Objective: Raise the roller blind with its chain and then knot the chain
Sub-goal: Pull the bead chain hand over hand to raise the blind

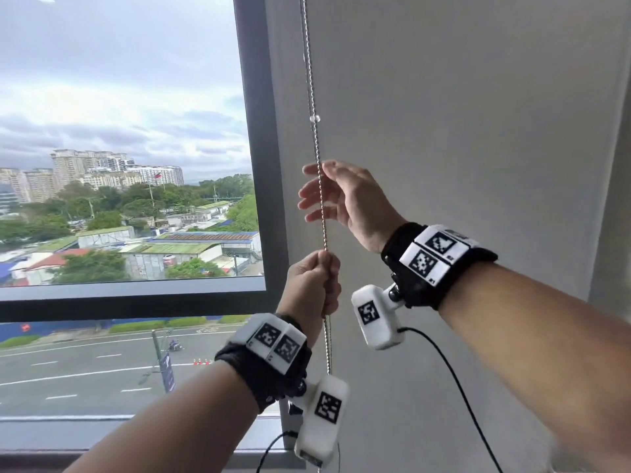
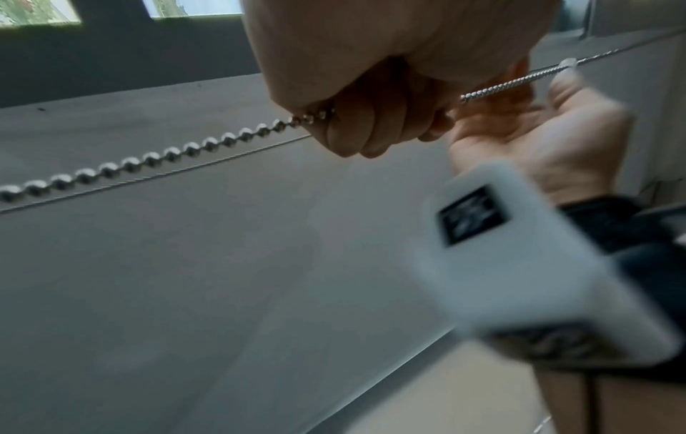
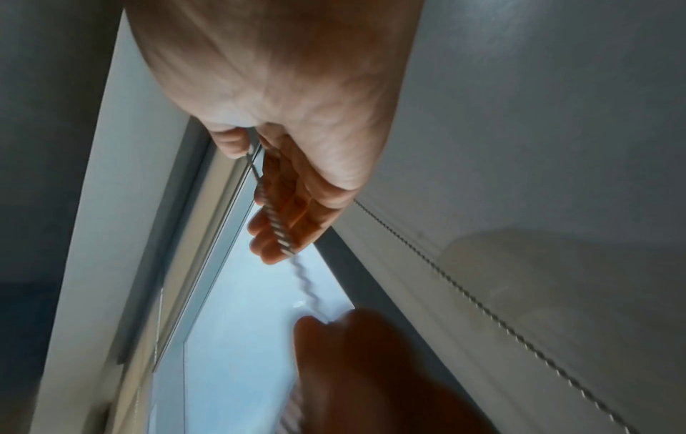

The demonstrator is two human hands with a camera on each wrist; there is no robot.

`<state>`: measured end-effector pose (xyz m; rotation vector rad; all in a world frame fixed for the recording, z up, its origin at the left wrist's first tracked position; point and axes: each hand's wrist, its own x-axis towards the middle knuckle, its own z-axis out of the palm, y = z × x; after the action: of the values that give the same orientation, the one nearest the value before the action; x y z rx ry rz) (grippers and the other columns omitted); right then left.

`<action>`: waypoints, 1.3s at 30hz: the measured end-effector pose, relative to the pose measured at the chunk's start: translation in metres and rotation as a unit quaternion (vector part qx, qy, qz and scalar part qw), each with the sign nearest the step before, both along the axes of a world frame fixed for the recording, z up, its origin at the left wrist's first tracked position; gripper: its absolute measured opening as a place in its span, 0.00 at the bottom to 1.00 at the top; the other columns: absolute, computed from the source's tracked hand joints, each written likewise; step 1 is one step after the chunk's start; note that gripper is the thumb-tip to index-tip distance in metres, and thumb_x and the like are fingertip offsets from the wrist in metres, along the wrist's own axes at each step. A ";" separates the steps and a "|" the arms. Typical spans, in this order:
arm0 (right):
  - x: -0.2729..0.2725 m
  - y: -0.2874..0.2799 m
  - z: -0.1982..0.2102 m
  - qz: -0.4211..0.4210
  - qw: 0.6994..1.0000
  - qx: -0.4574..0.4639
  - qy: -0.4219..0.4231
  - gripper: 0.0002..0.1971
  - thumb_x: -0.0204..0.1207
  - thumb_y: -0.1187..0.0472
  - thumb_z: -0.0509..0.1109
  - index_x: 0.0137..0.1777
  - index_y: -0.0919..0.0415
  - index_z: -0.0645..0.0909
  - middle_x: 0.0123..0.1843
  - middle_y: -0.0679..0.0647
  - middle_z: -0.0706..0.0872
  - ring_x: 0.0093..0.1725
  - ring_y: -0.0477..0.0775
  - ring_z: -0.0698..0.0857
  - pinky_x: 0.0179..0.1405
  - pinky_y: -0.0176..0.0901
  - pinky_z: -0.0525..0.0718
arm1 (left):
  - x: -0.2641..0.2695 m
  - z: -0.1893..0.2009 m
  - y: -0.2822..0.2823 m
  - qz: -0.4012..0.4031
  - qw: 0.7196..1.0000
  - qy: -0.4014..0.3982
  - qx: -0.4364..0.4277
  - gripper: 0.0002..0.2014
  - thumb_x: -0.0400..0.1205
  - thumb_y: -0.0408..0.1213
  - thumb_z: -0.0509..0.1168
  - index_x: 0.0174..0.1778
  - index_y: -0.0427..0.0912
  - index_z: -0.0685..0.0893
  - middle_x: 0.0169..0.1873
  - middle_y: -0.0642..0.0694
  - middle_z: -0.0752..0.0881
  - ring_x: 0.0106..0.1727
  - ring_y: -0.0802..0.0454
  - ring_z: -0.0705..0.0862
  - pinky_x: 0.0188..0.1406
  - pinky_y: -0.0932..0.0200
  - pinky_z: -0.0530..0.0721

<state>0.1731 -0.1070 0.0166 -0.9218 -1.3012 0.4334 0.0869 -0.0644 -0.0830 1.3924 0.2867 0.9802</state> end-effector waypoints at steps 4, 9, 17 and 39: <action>-0.016 0.005 0.016 0.052 0.997 -0.021 0.043 0.18 0.88 0.53 0.52 0.62 0.66 0.76 0.39 0.61 0.84 0.32 0.59 0.81 0.32 0.49 0.83 | -0.002 -0.036 0.002 0.010 0.998 0.063 -0.022 0.17 0.82 0.25 0.48 0.31 0.41 0.75 0.16 0.52 0.64 0.15 0.59 0.57 0.19 0.67 0.50; -0.022 0.014 0.006 0.027 0.997 -0.013 0.067 0.16 0.88 0.55 0.49 0.39 0.56 0.69 0.25 0.49 0.65 0.23 0.49 0.57 0.22 0.37 0.55 | -0.013 -0.055 0.004 0.002 0.997 0.079 -0.028 0.17 0.84 0.28 0.50 0.31 0.42 0.75 0.16 0.54 0.62 0.16 0.59 0.56 0.18 0.68 0.49; -0.024 0.011 -0.006 0.000 0.997 0.045 0.067 0.18 0.88 0.61 0.50 0.33 0.55 0.65 0.24 0.49 0.63 0.17 0.44 0.58 0.18 0.31 0.55 | -0.020 -0.041 0.008 -0.066 0.996 0.047 -0.026 0.17 0.85 0.38 0.55 0.52 0.28 0.83 0.33 0.41 0.87 0.30 0.49 0.83 0.28 0.60 0.81; 0.008 -0.022 -0.136 -0.031 0.992 -0.105 -0.065 0.16 0.88 0.62 0.53 0.40 0.64 0.76 0.39 0.61 0.83 0.39 0.52 0.79 0.39 0.32 0.79 | 0.017 0.069 0.009 -0.061 0.996 -0.060 0.014 0.17 0.84 0.27 0.45 0.31 0.42 0.72 0.14 0.54 0.65 0.15 0.59 0.59 0.17 0.66 0.53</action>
<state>0.1808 -0.1288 -0.1192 -1.1808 -1.3590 0.4731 0.1042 -0.0556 -0.0136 1.3538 0.0982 0.9661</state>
